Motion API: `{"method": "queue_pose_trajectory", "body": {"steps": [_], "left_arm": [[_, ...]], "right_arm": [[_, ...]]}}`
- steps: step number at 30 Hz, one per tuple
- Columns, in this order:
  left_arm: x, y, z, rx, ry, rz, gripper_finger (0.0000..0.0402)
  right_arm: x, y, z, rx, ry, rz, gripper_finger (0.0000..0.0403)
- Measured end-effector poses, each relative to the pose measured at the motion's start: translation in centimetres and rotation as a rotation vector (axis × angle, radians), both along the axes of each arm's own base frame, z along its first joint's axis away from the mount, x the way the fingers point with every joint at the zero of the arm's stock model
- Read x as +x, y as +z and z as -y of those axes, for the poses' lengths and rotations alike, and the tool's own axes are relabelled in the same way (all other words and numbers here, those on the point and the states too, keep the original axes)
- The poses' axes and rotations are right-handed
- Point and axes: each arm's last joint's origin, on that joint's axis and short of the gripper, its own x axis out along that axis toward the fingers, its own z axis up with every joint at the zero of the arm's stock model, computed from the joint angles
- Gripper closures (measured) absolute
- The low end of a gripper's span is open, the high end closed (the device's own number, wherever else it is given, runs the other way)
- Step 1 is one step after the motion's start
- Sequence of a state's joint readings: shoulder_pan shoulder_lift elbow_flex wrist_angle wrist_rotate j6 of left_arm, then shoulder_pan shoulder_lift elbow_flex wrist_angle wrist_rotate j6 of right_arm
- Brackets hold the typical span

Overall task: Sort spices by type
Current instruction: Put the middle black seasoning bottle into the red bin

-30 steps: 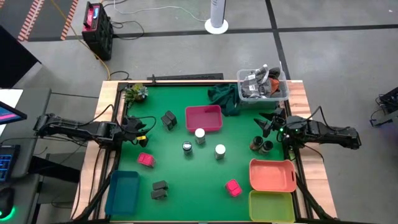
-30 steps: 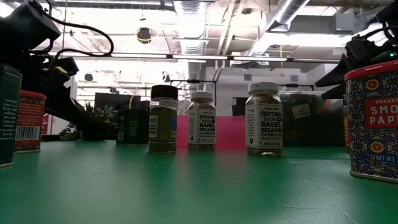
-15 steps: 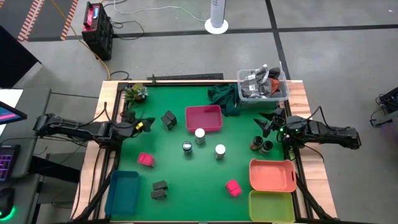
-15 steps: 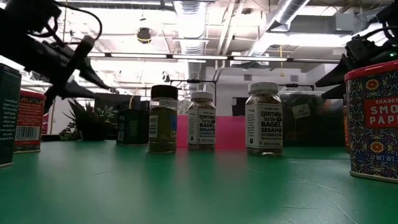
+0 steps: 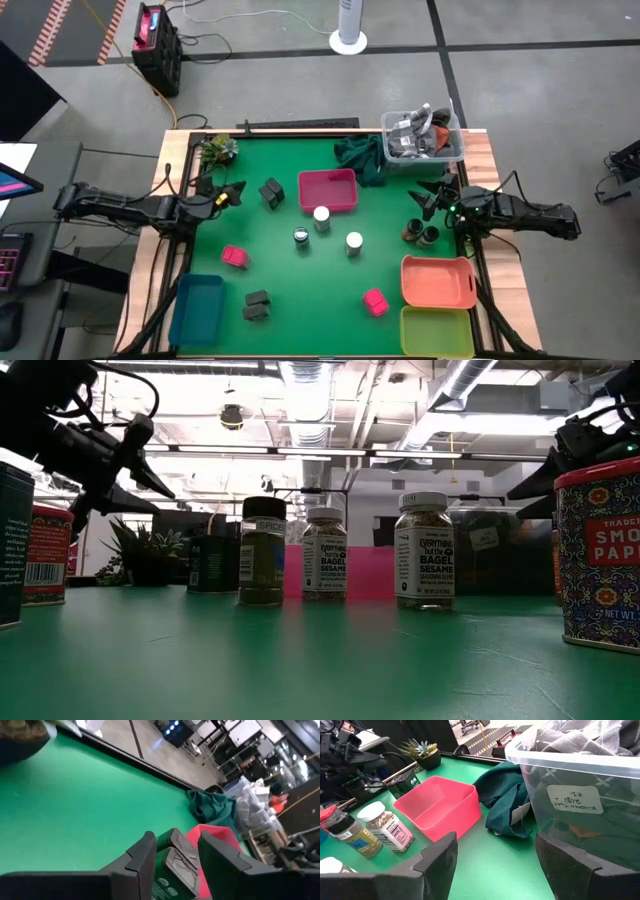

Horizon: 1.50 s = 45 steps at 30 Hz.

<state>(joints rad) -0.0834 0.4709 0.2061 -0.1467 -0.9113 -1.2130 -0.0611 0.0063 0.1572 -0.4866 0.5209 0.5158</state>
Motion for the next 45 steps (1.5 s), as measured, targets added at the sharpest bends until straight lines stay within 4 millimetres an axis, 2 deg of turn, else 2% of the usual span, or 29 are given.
{"method": "queue_pose_trajectory", "body": {"steps": [7,10,15,18,24,31,37,45], "left_arm": [[0.1,0.0,0.1,-0.060,-0.024,0.048,0.0265],[0.1,-0.1,0.1,-0.072,-0.019,0.055,0.0265],[0.1,0.3,-0.1,-0.134,0.047,0.185,0.0265],[0.6,1.7,-0.2,-0.047,-0.022,0.221,0.0265],[1.0,5.2,-0.1,0.193,-0.130,0.181,0.0265],[0.7,8.9,-0.1,0.273,-0.150,0.049,0.0265],[-0.1,11.3,-0.1,0.242,-0.214,-0.120,0.0265],[-1.5,13.7,0.0,0.165,-0.274,-0.212,0.0250]], "right_arm": [[0.1,0.2,0.0,0.011,-0.005,0.039,0.0112],[0.3,0.8,0.0,0.094,-0.031,0.166,0.0112],[0.4,1.4,0.0,0.278,-0.077,0.355,0.0112],[0.5,1.7,0.0,0.272,-0.045,0.376,0.0112],[0.8,3.0,-0.3,0.103,0.129,0.378,0.0112],[1.0,4.5,-0.4,0.102,0.162,0.393,0.0112],[2.2,7.1,-0.4,0.009,0.209,0.273,0.0112],[5.3,10.2,-0.2,0.039,0.231,-0.054,0.0112]]}}
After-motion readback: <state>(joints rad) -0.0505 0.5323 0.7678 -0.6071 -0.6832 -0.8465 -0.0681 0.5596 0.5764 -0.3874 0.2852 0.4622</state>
